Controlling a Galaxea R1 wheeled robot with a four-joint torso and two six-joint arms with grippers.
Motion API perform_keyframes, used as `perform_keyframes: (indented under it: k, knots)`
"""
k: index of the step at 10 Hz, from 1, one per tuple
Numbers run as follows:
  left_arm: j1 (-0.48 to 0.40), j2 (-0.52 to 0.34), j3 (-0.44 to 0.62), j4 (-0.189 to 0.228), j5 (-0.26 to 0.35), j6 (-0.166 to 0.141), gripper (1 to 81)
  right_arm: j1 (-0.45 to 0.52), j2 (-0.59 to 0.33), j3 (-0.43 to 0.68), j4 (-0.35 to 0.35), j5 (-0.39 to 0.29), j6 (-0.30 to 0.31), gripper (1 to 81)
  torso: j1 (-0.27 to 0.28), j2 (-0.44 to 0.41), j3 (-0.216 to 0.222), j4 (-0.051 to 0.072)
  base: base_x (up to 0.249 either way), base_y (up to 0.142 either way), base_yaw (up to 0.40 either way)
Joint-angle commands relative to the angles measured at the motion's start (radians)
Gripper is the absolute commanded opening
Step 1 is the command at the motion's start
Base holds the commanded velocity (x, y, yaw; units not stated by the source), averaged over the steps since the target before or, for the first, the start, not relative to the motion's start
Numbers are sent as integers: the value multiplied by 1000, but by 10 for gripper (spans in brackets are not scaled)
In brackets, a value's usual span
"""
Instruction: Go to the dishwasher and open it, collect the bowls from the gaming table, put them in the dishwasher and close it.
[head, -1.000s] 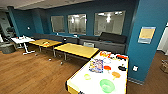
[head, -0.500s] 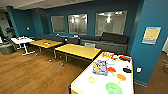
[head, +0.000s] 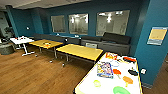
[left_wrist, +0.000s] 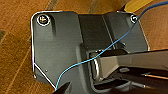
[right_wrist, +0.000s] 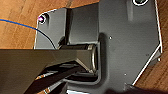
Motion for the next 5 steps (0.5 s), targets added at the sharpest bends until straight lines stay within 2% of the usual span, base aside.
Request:
perform_keyframes:
  k: [1, 5]
  knots:
    - [-43, -4, 3, -4, 51, 7, 811, 45, 3, 7, -1, -59, -5, 811, 0, 0, 0, 0, 126, 140, 0]
    - [-43, -1, 3, -1, 52, 7, 811, 45, 5, 7, -1, -59, -5, 811, 0, 0, 0, 0, 126, 140, 0]
